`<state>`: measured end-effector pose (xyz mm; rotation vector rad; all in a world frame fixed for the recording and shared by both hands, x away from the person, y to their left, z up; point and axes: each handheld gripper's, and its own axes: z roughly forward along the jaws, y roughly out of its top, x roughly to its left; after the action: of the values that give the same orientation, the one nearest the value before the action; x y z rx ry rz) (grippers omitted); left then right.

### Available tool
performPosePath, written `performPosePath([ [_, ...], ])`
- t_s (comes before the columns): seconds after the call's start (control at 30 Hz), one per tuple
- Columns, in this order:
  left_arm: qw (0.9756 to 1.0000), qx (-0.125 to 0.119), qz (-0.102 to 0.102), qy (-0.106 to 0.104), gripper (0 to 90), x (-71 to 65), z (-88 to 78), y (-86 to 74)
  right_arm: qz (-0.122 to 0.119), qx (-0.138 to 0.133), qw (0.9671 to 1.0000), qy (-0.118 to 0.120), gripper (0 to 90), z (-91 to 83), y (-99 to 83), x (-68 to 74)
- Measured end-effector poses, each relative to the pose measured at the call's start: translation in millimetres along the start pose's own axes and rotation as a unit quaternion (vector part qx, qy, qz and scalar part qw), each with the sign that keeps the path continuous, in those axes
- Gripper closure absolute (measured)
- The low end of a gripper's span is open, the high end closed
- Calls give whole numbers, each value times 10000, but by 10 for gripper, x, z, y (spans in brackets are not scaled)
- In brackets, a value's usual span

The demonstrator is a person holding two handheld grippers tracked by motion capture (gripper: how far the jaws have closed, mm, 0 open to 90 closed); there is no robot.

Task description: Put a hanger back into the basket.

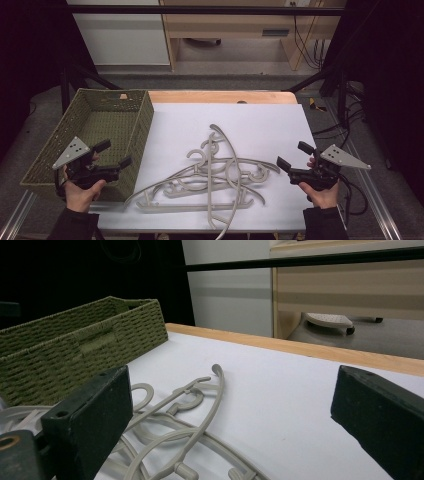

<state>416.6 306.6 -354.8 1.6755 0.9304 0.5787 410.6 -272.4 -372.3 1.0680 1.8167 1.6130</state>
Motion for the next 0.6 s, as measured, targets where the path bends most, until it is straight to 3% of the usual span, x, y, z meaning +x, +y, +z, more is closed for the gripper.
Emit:
performPosePath([
  [0.43, 10000, 17, 17, 21, 45, 3, -7, -14, -15, 182, 9998, 47, 50, 12, 44, 106],
  [0.53, 10000, 13, 34, 50, 46, 5, -22, -11, -84, 365, 9993, 21, 61, 57, 47, 193],
  [0.6, 10000, 7, 28, 48, 46, 6, -24, -10, -111, 464, 9988, 143, 78, 88, 40, 255],
])
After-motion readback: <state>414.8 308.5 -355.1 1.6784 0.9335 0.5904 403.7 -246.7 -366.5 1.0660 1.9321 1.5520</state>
